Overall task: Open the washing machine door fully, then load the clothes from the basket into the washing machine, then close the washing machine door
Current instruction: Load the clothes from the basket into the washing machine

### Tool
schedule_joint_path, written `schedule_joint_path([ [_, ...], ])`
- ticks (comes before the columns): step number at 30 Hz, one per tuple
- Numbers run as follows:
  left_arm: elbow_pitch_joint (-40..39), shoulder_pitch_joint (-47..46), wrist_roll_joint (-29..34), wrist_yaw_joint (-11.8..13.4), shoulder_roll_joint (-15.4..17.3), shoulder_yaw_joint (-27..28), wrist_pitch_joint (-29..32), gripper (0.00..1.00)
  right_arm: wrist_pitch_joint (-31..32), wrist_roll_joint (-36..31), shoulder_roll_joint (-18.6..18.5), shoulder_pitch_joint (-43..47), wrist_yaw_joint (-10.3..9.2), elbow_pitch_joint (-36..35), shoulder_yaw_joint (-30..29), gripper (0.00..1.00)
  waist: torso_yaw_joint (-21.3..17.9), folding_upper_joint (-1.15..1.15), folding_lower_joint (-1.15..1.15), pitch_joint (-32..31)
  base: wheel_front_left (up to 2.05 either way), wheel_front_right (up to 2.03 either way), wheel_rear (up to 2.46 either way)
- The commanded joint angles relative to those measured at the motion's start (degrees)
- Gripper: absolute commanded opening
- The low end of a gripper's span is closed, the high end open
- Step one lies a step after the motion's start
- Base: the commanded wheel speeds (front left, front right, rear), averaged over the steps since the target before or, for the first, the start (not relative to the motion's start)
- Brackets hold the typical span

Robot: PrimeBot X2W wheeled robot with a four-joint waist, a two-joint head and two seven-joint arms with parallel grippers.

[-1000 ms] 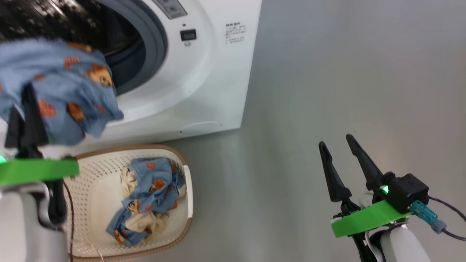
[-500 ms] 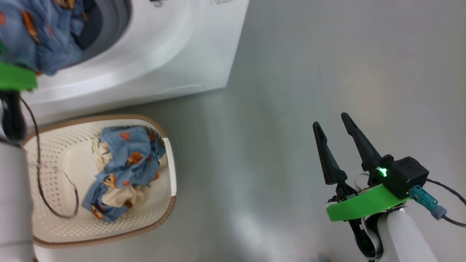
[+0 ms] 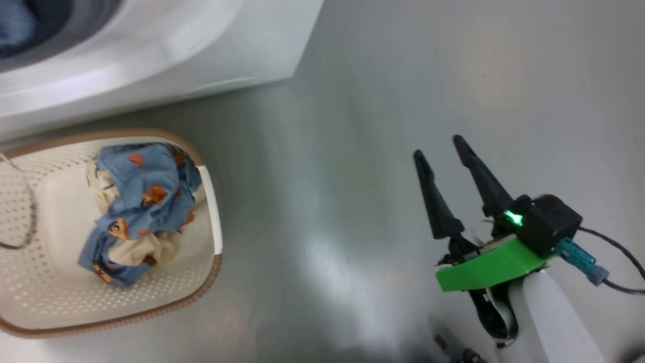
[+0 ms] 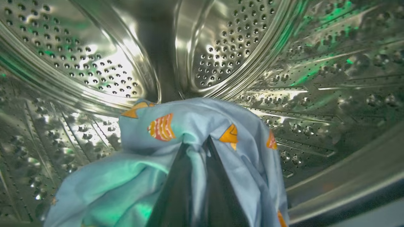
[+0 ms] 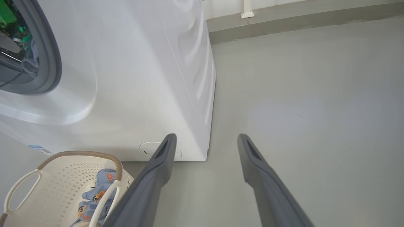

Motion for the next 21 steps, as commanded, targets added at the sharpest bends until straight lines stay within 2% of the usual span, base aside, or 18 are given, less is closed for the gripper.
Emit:
schedule_joint_path([
  [1,-0.7,-2.4,-1.7,-0.2,3.8,0.7,1.7,0.00,-0.3,0.8,0.2,0.2,0.09,-1.2,1.7,1.00,-1.4,0.00,-0.01,2.5,0.00,0.00,0.00],
  [4,-0.5,-6.1,-4.0,-0.2,5.8,-1.0,5.8,0.00,-0.3,1.9,0.2,-0.9,0.09,-1.2,2.3,1.00,-2.2,0.00,-0.01,4.7,0.00,0.00,0.00],
  [9,-1.7,-10.3,-7.9,-0.2,8.3,-0.2,4.7,0.00,-0.3,3.3,0.2,-2.2,0.09,-1.3,3.2,1.00,-3.3,0.00,-0.01,7.7,0.00,0.00,0.00],
  [12,-3.1,-11.5,-8.6,-0.2,10.0,-0.8,1.5,0.00,-0.3,3.8,0.2,-2.9,0.09,-1.5,3.5,1.00,-3.8,0.00,-0.01,9.0,0.00,0.00,0.00],
  [18,-5.5,-12.3,-7.5,-0.2,13.0,-3.1,-11.5,0.00,-0.3,3.9,0.2,-3.8,0.09,-1.8,3.0,1.00,-3.3,0.00,-0.01,10.1,0.00,0.00,0.00],
  [21,-5.3,-12.4,-7.1,-0.2,13.7,-3.5,-14.0,0.00,-0.3,3.9,0.2,-4.0,0.09,-1.7,2.9,1.00,-3.1,0.00,-0.01,10.1,0.00,0.00,0.00],
])
